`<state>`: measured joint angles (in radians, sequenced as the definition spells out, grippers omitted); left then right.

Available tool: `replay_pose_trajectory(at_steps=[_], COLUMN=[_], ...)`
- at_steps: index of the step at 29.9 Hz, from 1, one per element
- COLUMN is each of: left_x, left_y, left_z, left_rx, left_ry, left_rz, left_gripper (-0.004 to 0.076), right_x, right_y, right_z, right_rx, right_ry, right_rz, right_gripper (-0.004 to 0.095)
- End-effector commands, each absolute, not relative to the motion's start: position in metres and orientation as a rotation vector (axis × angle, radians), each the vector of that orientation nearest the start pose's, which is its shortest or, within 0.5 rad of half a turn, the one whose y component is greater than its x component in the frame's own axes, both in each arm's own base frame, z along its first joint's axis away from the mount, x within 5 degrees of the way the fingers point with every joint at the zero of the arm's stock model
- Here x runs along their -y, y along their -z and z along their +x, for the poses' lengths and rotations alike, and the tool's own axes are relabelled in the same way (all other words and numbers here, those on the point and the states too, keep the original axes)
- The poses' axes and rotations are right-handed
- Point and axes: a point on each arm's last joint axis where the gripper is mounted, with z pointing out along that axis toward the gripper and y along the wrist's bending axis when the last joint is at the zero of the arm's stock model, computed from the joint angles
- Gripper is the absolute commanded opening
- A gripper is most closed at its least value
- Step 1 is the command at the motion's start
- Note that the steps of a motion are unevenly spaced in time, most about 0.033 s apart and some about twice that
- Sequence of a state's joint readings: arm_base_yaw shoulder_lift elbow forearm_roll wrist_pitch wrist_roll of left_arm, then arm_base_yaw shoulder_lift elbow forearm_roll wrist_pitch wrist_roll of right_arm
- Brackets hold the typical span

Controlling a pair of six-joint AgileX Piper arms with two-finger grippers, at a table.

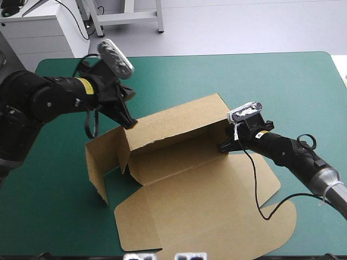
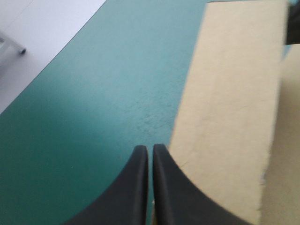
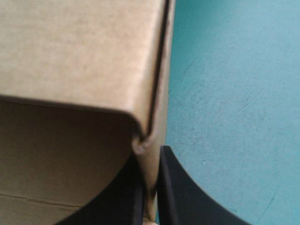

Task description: Fold the box

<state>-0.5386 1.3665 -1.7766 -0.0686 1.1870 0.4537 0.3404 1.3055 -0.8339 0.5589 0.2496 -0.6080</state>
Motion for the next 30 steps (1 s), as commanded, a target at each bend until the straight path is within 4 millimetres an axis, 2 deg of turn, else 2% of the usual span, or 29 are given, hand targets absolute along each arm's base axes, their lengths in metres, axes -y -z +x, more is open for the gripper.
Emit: replay_pose_trajectory(at_steps=[1, 4, 7, 11, 20, 25, 30], left_x=[0.097, 0.057, 0.026, 0.001, -0.005, -0.014, -0.016], left_y=[-0.509, -0.509, -0.507, -0.507, -0.503, -0.494, -0.476], left_z=[0.230, 0.241, 0.243, 0.242, 0.240, 0.244, 0.254], left_rx=[-1.977, -2.042, -2.116, -2.142, -2.191, -2.234, -2.261], left_ry=[0.183, 0.195, 0.207, 0.192, 0.130, 0.042, 0.045], left_rz=[0.834, 0.639, 0.505, 0.393, 0.407, 0.361, 0.340], left_gripper=[0.0017, 0.0017, 0.0009, 0.0006, 0.0006, -0.0009, -0.0009], right_x=[-0.102, -0.102, -0.102, -0.102, -0.101, -0.096, -0.092], right_y=[-0.301, -0.301, -0.301, -0.301, -0.305, -0.324, -0.340], right_z=[0.261, 0.261, 0.261, 0.261, 0.259, 0.248, 0.235], right_rx=[-2.022, -2.022, -2.022, -2.020, -2.003, -1.923, -1.879], right_ry=[-0.292, -0.292, -0.292, -0.288, -0.286, -0.281, -0.289], right_rz=[-0.448, -0.448, -0.448, -0.455, -0.450, -0.431, -0.442], right_gripper=[-0.0018, -0.0018, -0.0018, -0.0018, -0.0018, -0.0018, -0.0018])
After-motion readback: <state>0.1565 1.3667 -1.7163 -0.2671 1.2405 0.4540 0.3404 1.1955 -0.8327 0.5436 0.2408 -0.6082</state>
